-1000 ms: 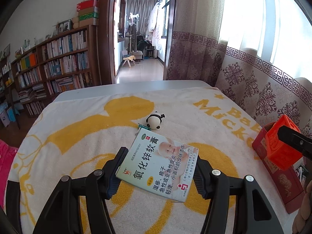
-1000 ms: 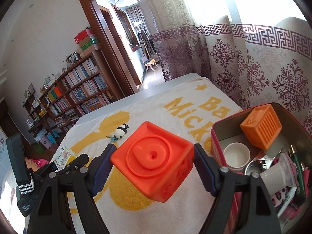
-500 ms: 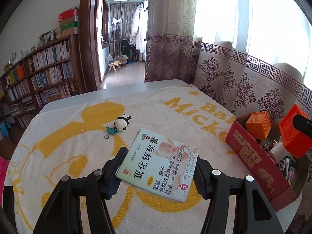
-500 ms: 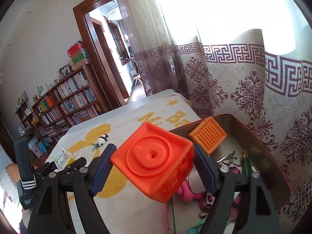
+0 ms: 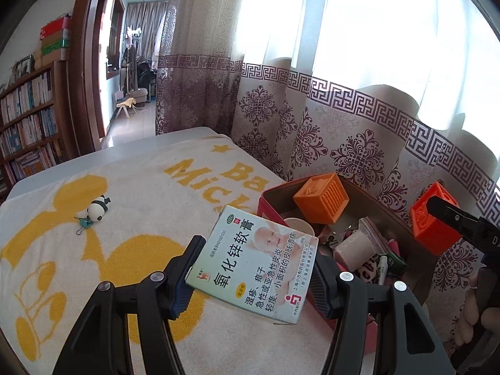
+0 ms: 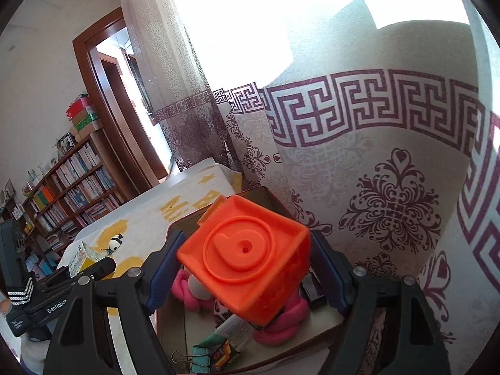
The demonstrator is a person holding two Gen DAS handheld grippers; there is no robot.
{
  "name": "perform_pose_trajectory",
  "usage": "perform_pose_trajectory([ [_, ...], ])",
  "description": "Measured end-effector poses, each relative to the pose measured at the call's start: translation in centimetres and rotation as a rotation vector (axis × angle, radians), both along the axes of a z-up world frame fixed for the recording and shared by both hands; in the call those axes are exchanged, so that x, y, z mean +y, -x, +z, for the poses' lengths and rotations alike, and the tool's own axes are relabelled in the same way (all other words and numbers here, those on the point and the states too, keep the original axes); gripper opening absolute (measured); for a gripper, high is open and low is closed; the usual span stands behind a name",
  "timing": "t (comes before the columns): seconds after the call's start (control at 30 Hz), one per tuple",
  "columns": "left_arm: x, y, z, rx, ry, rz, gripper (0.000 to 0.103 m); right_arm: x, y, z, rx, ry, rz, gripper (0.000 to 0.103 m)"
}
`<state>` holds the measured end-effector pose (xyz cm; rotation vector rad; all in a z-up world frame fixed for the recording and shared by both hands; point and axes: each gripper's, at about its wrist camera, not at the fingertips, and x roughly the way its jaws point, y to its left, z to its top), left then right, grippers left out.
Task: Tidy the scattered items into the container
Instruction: 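Carry the orange block and medicine box over the red box with both tools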
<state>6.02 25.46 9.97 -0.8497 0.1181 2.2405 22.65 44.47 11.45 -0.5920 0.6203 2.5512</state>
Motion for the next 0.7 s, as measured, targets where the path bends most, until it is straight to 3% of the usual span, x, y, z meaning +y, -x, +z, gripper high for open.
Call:
perform_pose_trajectory([
  [0.2, 3.4, -2.5, 0.3, -0.023, -0.009, -0.124, 0.062, 0.5, -0.1, -0.7, 0.000, 0.025, 0.001, 0.082],
  [0.47, 7.0, -5.3, -0.9, -0.049, 0.037, -0.250, 0.064, 1.4, -0.8, -0.9, 0.008, 0.044, -0.014, 0.082],
  [0.6, 7.8, -6.3, -1.5, -0.069, 0.052, -0.297, 0.078, 1.6, -1.0, -1.0, 0.007, 0.059, -0.009, 0.082],
  [0.7, 7.8, -6.4, -1.7, -0.076, 0.055, -0.300, 0.078, 1.5, -0.8, -1.3, 0.001, 0.068, 0.003, 0.083],
])
